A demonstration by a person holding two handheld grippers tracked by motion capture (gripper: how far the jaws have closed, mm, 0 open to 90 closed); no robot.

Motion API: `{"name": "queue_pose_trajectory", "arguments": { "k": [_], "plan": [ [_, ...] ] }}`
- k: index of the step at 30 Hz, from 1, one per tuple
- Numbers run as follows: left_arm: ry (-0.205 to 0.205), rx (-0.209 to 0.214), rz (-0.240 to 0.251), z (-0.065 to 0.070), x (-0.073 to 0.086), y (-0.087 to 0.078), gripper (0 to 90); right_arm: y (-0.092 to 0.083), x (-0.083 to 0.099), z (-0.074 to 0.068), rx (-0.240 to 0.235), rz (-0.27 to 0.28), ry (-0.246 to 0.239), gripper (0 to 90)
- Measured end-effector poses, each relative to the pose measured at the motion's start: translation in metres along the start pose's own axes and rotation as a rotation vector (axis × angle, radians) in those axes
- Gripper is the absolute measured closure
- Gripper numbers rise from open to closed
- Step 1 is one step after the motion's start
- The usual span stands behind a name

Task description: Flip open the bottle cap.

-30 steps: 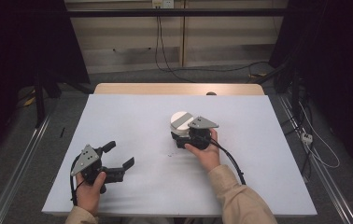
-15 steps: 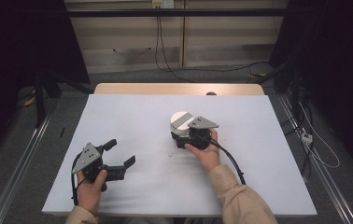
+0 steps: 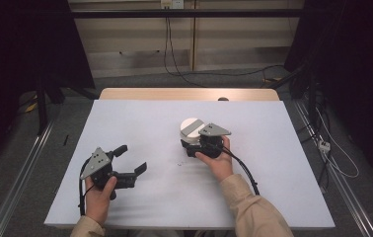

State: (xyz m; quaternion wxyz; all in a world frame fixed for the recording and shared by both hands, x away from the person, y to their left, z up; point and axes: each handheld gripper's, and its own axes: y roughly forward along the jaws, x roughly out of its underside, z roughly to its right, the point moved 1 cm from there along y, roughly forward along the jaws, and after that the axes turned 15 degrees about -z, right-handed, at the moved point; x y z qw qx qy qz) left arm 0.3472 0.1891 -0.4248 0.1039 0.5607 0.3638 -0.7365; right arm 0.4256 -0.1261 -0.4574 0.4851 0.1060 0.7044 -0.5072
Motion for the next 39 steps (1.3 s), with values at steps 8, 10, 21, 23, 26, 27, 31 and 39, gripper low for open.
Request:
{"name": "queue_pose_trajectory", "arguments": {
  "k": [8, 10, 21, 23, 26, 27, 31, 39],
  "plan": [
    [0.013, 0.013, -0.013, 0.002, -0.008, 0.009, 4.3, 0.0, 0.0, 0.0, -0.002, 0.0, -0.001, 18.7],
    [0.015, 0.016, -0.021, 0.003, -0.009, 0.012, 4.3, 0.0, 0.0, 0.0, -0.001, -0.001, -0.002, 18.6],
    [0.024, 0.025, -0.026, 0.004, -0.014, 0.022, 4.2, 0.0, 0.0, 0.0, -0.001, 0.0, -0.003, 18.7],
    [0.025, 0.027, -0.033, 0.005, -0.015, 0.025, 4.3, 0.0, 0.0, 0.0, -0.001, 0.0, -0.003, 18.7],
    [0.036, 0.025, -0.039, 0.004, -0.016, 0.028, 4.3, 0.0, 0.0, 0.0, -0.001, 0.001, -0.003, 18.7],
    [0.034, 0.028, -0.036, 0.005, -0.016, 0.029, 4.3, 0.0, 0.0, 0.0, 0.001, 0.003, -0.005, 18.7],
    [0.04, 0.034, -0.035, 0.007, -0.019, 0.033, 4.3, 0.0, 0.0, 0.0, -0.001, 0.003, -0.004, 18.7],
    [0.048, 0.054, -0.044, 0.008, -0.023, 0.042, 4.7, 0.0, 0.001, 0.0, 0.001, 0.002, -0.003, 18.7]
  ]
}}
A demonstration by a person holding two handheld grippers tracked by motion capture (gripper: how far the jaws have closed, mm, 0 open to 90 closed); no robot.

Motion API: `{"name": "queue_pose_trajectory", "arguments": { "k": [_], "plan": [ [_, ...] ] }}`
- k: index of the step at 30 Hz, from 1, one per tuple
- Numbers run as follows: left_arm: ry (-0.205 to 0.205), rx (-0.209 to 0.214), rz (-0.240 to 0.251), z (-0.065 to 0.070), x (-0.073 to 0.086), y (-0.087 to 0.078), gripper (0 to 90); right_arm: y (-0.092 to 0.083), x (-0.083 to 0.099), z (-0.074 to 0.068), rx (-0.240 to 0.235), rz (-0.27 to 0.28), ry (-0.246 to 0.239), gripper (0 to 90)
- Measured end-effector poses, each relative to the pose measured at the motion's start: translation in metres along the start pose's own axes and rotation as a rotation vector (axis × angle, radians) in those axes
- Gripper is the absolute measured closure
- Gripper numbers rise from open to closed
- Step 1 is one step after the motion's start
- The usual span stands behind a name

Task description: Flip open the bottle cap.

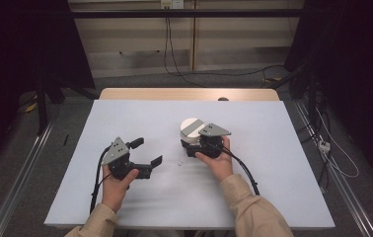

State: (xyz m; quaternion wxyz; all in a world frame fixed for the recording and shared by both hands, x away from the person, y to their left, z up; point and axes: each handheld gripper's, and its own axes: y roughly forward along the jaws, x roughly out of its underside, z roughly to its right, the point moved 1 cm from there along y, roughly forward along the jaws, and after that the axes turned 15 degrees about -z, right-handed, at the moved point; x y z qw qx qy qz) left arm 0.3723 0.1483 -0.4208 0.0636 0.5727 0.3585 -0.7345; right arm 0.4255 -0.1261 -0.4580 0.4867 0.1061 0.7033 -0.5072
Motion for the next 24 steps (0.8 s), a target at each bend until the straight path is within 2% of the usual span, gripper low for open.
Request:
{"name": "queue_pose_trajectory", "arguments": {
  "k": [4, 10, 14, 24],
  "plan": [
    [-0.003, 0.012, 0.0, 0.001, -0.003, 0.003, 6.5, 0.0, 0.0, 0.0, 0.002, 0.002, -0.002, 18.7],
    [0.015, 0.026, -0.014, 0.003, -0.008, 0.009, 10.1, 0.0, 0.0, 0.0, 0.001, 0.002, -0.003, 18.7],
    [0.002, 0.031, -0.019, 0.004, -0.011, 0.013, 13.8, 0.001, 0.0, 0.0, 0.001, 0.002, -0.001, 18.7],
    [0.013, 0.046, -0.039, 0.005, -0.017, 0.026, 19.1, 0.001, 0.0, 0.0, 0.001, 0.003, -0.003, 18.7]
  ]
}}
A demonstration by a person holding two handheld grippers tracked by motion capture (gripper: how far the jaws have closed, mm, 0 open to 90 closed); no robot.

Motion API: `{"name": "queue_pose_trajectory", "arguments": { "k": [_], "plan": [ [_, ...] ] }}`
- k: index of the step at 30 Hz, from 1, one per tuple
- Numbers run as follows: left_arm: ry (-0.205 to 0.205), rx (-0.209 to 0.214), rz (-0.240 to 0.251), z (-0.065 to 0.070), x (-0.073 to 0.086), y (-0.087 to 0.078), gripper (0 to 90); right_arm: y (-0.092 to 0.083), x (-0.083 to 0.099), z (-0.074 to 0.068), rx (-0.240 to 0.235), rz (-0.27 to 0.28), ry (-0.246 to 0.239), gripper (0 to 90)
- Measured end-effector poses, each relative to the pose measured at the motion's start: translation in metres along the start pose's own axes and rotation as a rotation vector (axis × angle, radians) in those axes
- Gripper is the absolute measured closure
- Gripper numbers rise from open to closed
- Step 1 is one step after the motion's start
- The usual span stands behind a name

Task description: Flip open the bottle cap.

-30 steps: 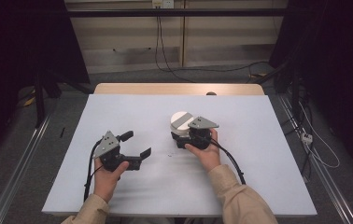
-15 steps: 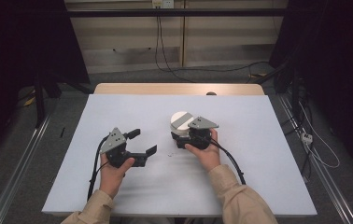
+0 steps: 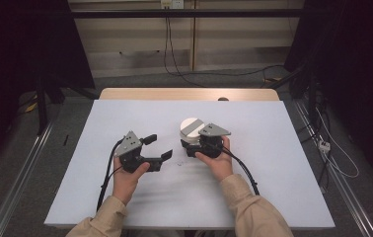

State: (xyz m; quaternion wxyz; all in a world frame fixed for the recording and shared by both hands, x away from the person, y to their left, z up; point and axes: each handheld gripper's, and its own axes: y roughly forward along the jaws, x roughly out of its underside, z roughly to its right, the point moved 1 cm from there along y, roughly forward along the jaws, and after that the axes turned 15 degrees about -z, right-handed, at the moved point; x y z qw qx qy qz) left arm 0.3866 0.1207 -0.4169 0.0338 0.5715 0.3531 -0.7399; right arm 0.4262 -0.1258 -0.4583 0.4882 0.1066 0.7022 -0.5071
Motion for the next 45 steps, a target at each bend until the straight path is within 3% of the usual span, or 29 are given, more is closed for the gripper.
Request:
{"name": "queue_pose_trajectory", "arguments": {
  "k": [5, 17, 24, 45],
  "plan": [
    [0.003, 0.006, -0.007, 0.001, -0.003, 0.004, 22.3, 0.0, 0.0, 0.0, 0.0, 0.0, 0.001, 18.7],
    [0.018, -0.004, -0.043, 0.002, -0.009, 0.014, 41.3, 0.0, 0.0, 0.0, 0.0, 0.0, 0.0, 18.7],
    [-0.007, -0.001, -0.05, 0.0, -0.01, 0.02, 52.3, 0.0, 0.0, 0.0, 0.0, -0.001, -0.001, 18.6],
    [-0.014, -0.022, -0.075, -0.004, -0.016, 0.027, 78.0, 0.0, 0.0, 0.0, 0.002, 0.001, -0.004, 18.7]
  ]
}}
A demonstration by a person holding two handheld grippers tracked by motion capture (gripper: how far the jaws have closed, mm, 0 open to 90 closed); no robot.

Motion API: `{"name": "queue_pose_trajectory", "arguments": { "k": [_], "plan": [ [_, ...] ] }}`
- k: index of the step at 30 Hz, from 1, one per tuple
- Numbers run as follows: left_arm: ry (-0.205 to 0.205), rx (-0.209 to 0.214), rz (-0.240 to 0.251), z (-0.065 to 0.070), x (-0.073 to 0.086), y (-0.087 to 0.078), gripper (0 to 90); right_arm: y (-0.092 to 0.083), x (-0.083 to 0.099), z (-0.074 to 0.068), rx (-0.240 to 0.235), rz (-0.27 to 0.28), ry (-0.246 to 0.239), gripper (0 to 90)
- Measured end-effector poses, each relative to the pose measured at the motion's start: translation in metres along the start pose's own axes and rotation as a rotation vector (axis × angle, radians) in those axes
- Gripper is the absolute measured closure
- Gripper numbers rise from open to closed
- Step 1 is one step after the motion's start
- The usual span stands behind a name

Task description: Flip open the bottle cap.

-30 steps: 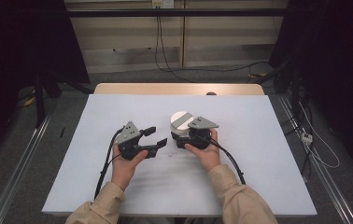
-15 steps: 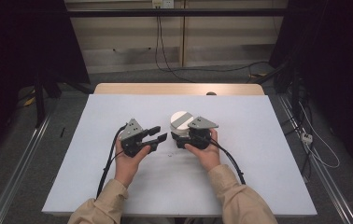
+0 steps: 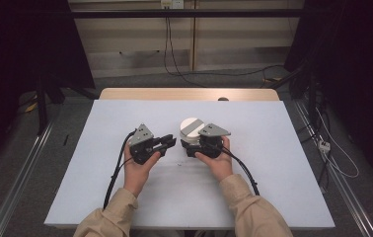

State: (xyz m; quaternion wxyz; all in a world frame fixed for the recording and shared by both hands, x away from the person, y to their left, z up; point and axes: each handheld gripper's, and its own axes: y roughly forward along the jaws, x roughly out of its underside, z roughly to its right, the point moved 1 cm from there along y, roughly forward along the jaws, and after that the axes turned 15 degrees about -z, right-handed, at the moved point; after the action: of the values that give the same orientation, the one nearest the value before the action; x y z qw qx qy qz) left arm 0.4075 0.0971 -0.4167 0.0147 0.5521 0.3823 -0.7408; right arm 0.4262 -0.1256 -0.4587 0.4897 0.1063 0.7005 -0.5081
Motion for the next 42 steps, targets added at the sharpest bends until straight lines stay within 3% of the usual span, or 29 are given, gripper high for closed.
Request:
{"name": "queue_pose_trajectory", "arguments": {
  "k": [8, 42],
  "plan": [
    [0.014, 0.006, -0.022, 0.001, -0.002, 0.004, 90.0, 0.0, 0.0, 0.0, 0.002, 0.001, -0.001, 18.7],
    [0.031, 0.003, -0.077, 0.008, -0.013, 0.021, 90.0, 0.0, 0.001, 0.0, 0.002, 0.001, -0.008, 18.8]
  ]
}}
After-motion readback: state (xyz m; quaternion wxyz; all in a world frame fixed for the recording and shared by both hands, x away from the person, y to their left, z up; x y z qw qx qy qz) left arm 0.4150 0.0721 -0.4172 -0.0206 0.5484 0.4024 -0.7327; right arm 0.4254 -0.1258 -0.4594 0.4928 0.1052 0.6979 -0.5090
